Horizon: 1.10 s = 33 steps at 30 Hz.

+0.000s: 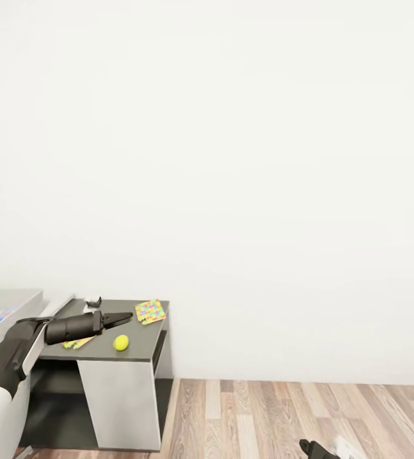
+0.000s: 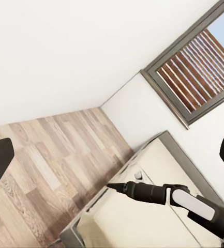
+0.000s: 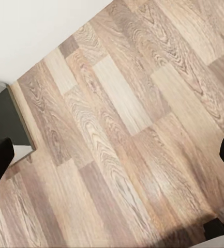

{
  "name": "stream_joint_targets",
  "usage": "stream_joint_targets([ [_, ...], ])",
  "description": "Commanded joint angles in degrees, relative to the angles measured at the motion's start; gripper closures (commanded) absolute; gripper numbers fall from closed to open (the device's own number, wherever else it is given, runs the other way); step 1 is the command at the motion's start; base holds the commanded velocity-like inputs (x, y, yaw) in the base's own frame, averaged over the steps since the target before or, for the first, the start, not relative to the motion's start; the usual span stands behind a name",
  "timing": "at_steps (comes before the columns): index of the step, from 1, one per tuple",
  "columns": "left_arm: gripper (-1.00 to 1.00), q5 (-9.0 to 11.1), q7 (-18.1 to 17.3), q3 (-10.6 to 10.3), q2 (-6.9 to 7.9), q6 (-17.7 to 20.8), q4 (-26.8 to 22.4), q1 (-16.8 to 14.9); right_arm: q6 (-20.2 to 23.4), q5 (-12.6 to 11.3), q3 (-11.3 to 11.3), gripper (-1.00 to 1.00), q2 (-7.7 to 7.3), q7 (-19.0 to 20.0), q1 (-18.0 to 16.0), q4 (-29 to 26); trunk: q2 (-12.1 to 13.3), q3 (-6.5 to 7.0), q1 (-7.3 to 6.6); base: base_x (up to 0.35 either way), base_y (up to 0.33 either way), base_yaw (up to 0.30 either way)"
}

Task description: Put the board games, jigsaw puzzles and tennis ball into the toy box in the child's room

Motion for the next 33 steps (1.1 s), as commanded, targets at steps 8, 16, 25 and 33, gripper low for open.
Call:
stream_joint_targets([
  [8,-1.0,0.15,-0.15,0.05,0.13,0.53,0.0,0.01,0.3,-0.38,-0.03,-1.0,0.28,-0.12,-0.01,-0.06,-0.04,-0.03,0.03,0.062,0.095,-0.281],
  [16,-1.0,0.14,-0.15,0.07,0.17,0.51,0.0,0.01,-1.37,-0.32,0.12,-1.0,0.31,-0.12,-0.01,-0.14,-0.04,-0.03,0.03,0.013,0.027,-0.144],
  [25,-1.0,0.14,-0.15,0.07,0.24,0.51,0.0,0.01,-4.95,1.64,0.12,-1.0,0.29,-0.1,0.01,-0.07,-0.04,-0.03,0.03,0.096,0.117,-0.015],
  [33,-1.0,0.17,-0.15,0.11,0.28,0.51,0.0,0.01,-5.45,2.98,0.1,-1.0,0.35,0.04,0.01,-0.06,-0.04,-0.03,0.03,0.019,0.016,-0.001],
])
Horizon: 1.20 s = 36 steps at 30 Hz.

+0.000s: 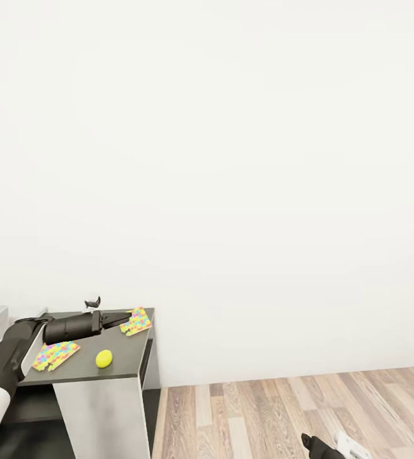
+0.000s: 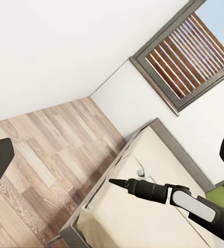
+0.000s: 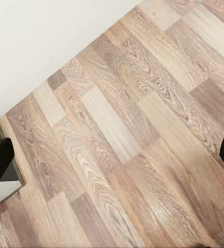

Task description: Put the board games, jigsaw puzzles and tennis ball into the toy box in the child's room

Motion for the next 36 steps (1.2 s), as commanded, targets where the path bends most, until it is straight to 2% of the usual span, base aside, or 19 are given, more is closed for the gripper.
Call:
stream_joint_targets([
  [1,-1.0,0.13,-0.12,0.01,0.03,0.6,0.01,-0.01,0.26,-0.46,-0.05,-1.0,0.01,-0.1,0.0,-0.08,-0.05,-0.03,0.02,0.003,0.003,0.0],
  [7,-1.0,0.1,-0.12,0.04,0.05,0.6,0.01,-0.01,0.17,-0.41,0.03,-1.0,0.05,-0.09,-0.01,-0.08,-0.05,-0.03,0.02,0.001,0.001,0.0],
  [12,-1.0,0.1,-0.12,0.04,0.06,0.6,0.01,-0.01,0.13,-0.36,1.92,-1.0,0.01,-0.18,-0.01,-0.08,-0.05,-0.03,0.02,0.009,0.071,0.0],
  [16,-1.0,0.09,-0.12,0.04,0.06,0.6,0.01,-0.01,-0.04,-0.36,4.54,-1.0,0.01,-0.3,-0.01,-0.08,-0.05,-0.03,0.02,0.104,0.098,0.0],
  [19,-1.0,0.09,-0.12,0.04,0.1,0.6,0.01,-0.01,-0.08,-0.39,5.17,-1.0,0.02,-0.32,-0.01,-0.08,-0.05,-0.03,0.02,0.123,0.044,0.0],
  [28,-1.0,0.09,-0.1,0.11,0.14,0.6,0.01,-0.01,-0.16,-0.36,5.78,-1.0,-0.03,-0.28,-0.01,-0.08,-0.05,-0.03,0.02,0.053,0.025,0.0],
  [36,-1.0,0.09,-0.12,0.13,0.15,0.6,0.01,-0.01,-0.13,-0.49,5.77,-1.0,0.02,-0.19,-0.01,-0.12,-0.05,-0.03,0.02,0.071,0.137,0.0],
])
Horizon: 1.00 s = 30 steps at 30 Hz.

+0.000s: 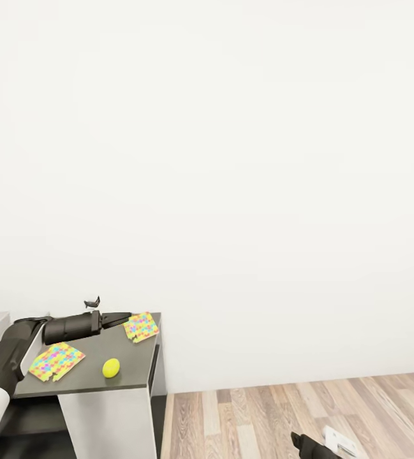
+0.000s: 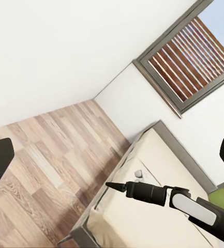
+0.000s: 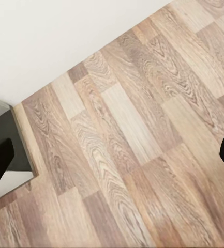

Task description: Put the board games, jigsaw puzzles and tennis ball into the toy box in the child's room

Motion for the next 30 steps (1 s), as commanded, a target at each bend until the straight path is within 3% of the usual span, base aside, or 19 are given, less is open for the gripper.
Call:
stream_joint_targets([
  [1,-1.0,0.12,-0.1,0.01,0.01,0.6,0.01,-0.01,0.28,-0.51,-0.04,-1.0,0.01,-0.09,0.0,-0.09,-0.04,-0.03,0.03,0.04,0.054,0.0],
  [18,-1.0,0.12,-0.03,0.34,-0.07,0.6,0.1,-0.01,0.33,-0.44,-0.05,-1.0,0.04,-0.19,-0.02,-0.2,-0.04,-0.32,0.03,0.166,0.083,0.05],
  [30,-1.0,0.17,-0.03,0.15,-0.24,0.6,0.1,-0.01,0.2,-0.27,0.05,-1.0,-0.03,-0.18,0.0,-0.3,-0.04,-0.44,0.03,0.077,0.007,0.02],
])
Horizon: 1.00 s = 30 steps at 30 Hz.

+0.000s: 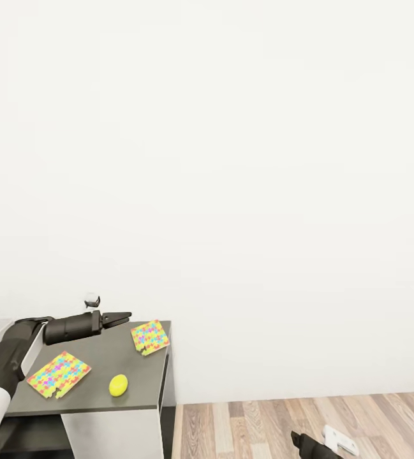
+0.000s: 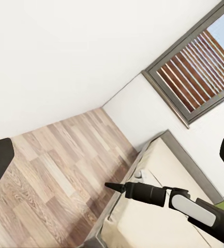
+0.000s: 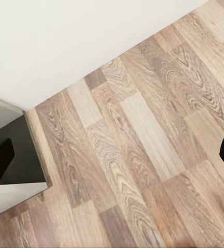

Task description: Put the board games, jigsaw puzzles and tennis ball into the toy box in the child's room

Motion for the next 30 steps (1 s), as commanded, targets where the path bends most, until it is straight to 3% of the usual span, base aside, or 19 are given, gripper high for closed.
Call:
stream_joint_targets([
  [1,-1.0,0.13,-0.12,0.0,0.01,0.6,0.01,-0.01,0.27,-0.52,-0.02,-1.0,0.0,-0.12,0.0,-0.08,-0.04,-0.03,0.02,0.016,0.001,0.001],
  [14,-1.0,0.13,-0.08,-0.14,-0.08,0.57,0.01,-0.01,0.44,-0.58,-0.01,-1.0,-0.4,1.04,0.0,-0.51,-0.04,-0.03,0.02,0.003,0.0,0.0],
  [18,-1.0,0.1,-0.01,-0.2,-0.09,0.56,0.0,-0.01,0.99,-0.82,-0.11,-1.0,-0.88,4.76,0.0,-1.91,-0.04,-0.03,0.02,0.0,0.0,0.0],
  [20,-1.0,0.09,0.06,-0.22,-0.09,0.62,0.0,-0.01,2.56,-1.1,-0.18,-1.0,-1.08,8.65,-0.22,-3.9,-0.04,-0.03,0.02,0.0,0.0,0.0],
  [24,-1.0,0.08,0.29,-0.17,-0.1,0.74,0.01,-0.01,11.63,-0.93,-0.62,-1.0,-1.68,14.11,-1.04,-7.96,-0.04,-0.03,0.02,0.0,0.0,0.0],
  [25,-1.0,0.08,0.65,-0.01,-0.09,0.78,0.11,-0.01,16.14,-1.03,-0.73,-1.0,-2.2,15.35,-2.47,-9.4,-0.04,-0.03,0.02,0.0,0.0,0.0],
  [28,-1.0,0.07,2.34,0.26,-0.06,0.87,0.26,-0.01,22.55,-1.4,-0.87,-1.0,-3.34,16.8,-6.99,-10.57,-0.04,-0.03,0.02,0.0,0.0,0.0],
  [30,-1.0,0.11,3.55,0.36,-0.07,0.98,0.3,-0.01,24.39,-1.5,-0.91,-1.0,-3.72,17.18,-9.36,-10.02,-0.04,-0.03,0.02,0.0,0.0,0.0],
])
